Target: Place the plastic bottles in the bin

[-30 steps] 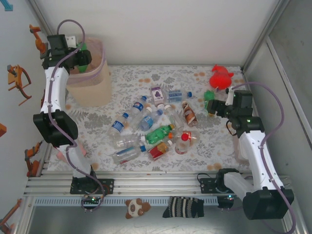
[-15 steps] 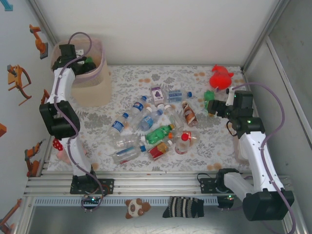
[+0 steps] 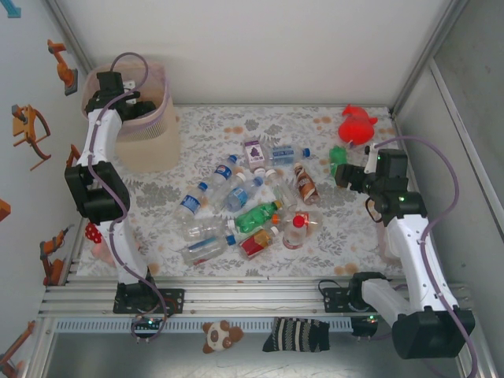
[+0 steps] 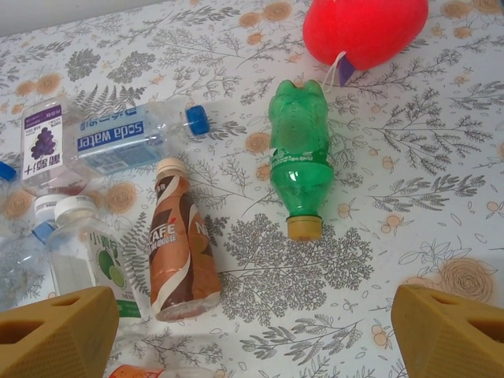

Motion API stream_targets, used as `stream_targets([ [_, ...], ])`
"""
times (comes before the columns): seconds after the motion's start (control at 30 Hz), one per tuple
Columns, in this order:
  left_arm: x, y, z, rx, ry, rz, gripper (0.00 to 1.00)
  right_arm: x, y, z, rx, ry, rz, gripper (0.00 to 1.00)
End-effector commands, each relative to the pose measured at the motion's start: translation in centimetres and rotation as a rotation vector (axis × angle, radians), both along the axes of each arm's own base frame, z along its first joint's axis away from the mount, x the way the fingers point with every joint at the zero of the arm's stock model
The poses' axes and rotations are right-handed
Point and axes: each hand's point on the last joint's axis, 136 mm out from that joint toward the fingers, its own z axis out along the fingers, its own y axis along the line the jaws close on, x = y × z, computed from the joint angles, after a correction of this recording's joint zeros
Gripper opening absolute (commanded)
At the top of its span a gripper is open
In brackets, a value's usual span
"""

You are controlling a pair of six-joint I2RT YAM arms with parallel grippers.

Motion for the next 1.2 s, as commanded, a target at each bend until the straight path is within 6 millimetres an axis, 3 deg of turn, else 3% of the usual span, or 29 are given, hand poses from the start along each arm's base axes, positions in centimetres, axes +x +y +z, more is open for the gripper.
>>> stream_targets([
  [0.0, -0.7, 0.0, -5.3, -0.018, 0.125, 0.012, 0.75, -0.5, -0.2, 0.2, -0.015, -0.006, -0.009, 0.89],
  [0.3, -0.3, -0.1, -1.6, -0.023, 0.053, 0.008, 0.78, -0.5, -0.1, 0.3, -0.011, -0.010, -0.007, 0.89],
  [0.47, -0.4, -0.4, 1.4, -0.026, -0.003, -0.008, 0.78, -0.6, -0.1, 0.8, -0.009, -0.019, -0.008, 0.89],
  [0.7, -1.1, -1.6, 8.3, -0.037, -0.133, -0.072, 0.78, -0.5, 0.4, 1.9, -0.018, -0.030, 0.042, 0.88],
  [0.97, -3.6, -3.2, 15.5, -0.047, -0.267, -0.124, 0.77, 0.0, 1.6, 2.4, 0.029, -0.042, 0.089, 0.88],
  [1.17, -6.7, -6.1, 18.6, -0.032, -0.302, -0.222, 0.77, 0.2, 1.4, 2.2, 0.016, -0.023, 0.080, 0.88],
])
